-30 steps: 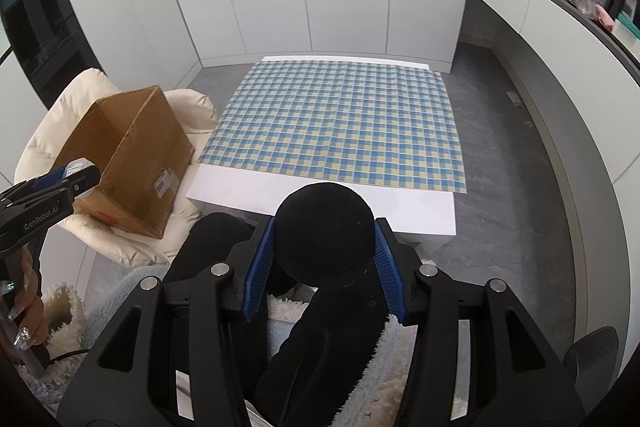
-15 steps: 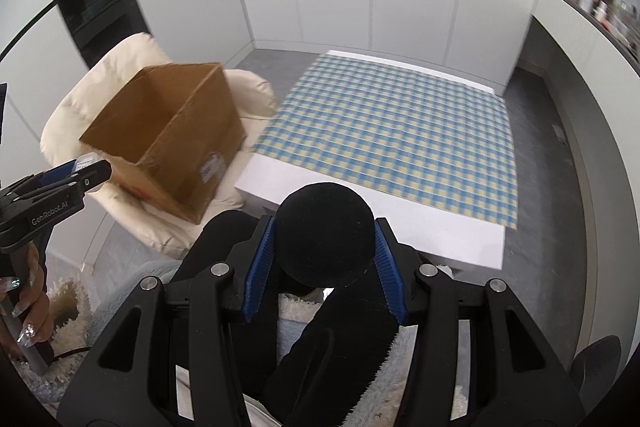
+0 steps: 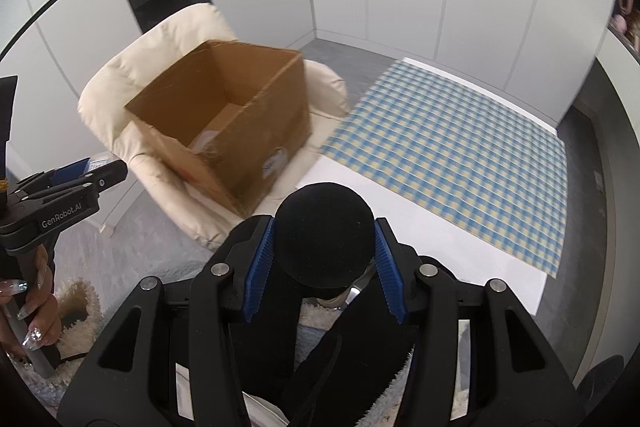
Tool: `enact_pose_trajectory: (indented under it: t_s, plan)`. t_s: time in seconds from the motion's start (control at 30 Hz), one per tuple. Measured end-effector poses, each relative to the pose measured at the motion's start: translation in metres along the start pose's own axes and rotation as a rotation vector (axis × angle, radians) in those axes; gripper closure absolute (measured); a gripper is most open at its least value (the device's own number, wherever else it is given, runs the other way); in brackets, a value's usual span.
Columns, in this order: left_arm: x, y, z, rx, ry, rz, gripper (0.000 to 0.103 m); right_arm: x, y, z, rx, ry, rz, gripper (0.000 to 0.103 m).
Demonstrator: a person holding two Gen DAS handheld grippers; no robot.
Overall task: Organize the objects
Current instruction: 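Carry the clear container and black puff over the cardboard box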
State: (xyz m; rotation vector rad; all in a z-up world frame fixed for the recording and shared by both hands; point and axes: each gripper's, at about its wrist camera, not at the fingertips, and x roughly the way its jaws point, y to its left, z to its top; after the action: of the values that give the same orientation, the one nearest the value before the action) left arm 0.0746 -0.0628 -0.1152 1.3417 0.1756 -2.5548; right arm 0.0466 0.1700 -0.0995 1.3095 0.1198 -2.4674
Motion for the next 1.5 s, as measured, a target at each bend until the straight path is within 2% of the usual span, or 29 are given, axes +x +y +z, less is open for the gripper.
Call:
enact_pose_trajectory:
  t_s: [0.37, 0.83, 1.07, 1.5]
  plan:
    - [0.001, 0.021, 0.0, -0.048, 0.0, 0.031, 0.045, 0.013, 0.046, 0.013, -0.112, 0.007, 0.069, 0.052]
    - [0.012, 0.028, 0.015, -0.07, -0.006, 0.047, 0.045, 0.027, 0.062, 0.033, -0.148, -0.002, 0.08, 0.052]
    - [0.025, 0.031, 0.044, -0.12, -0.029, 0.056, 0.045, 0.034, 0.068, 0.057, -0.161, -0.019, 0.107, 0.052]
    - [0.046, 0.046, 0.111, -0.192, -0.11, 0.107, 0.045, 0.063, 0.099, 0.132, -0.231, -0.088, 0.128, 0.052]
